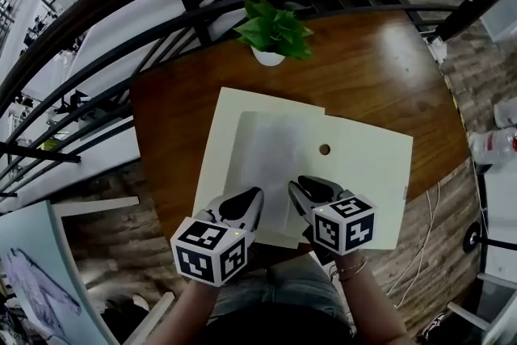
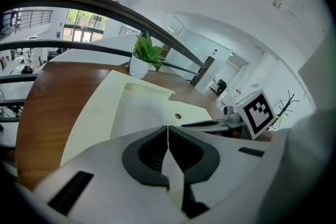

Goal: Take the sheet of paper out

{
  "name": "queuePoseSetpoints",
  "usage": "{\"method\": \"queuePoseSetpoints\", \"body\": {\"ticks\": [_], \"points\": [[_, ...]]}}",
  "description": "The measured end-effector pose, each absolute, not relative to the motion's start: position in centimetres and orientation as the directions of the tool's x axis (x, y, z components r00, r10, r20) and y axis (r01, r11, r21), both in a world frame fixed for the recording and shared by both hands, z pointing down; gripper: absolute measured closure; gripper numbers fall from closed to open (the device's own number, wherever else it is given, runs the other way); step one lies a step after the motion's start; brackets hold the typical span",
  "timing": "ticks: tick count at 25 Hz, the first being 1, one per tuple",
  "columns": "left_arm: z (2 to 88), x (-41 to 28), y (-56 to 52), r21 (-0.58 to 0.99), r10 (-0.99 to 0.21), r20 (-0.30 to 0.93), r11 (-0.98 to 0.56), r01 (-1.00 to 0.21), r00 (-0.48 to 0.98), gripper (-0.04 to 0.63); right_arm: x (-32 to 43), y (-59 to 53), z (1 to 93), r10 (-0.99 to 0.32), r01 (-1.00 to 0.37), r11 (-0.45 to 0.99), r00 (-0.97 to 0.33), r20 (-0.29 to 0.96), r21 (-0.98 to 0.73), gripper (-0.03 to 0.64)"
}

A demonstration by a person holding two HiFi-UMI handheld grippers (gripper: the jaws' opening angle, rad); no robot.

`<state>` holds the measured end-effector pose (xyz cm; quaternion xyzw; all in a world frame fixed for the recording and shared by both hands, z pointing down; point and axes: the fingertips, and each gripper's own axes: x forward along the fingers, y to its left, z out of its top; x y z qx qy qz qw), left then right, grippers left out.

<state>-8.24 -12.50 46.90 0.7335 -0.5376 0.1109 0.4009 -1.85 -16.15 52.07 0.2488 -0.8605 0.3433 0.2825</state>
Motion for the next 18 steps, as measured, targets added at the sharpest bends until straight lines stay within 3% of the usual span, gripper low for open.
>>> {"method": "queuePoseSetpoints", "body": {"ticks": [18], "points": [[47.6,-8.4,-12.9,0.502,-0.687,0.604,-0.067,-0.863,0.404,0.577,-2.4,-16.1,56.4,-0.145,-0.645,0.642,-0.632,0.761,-0.413,0.531]]}}
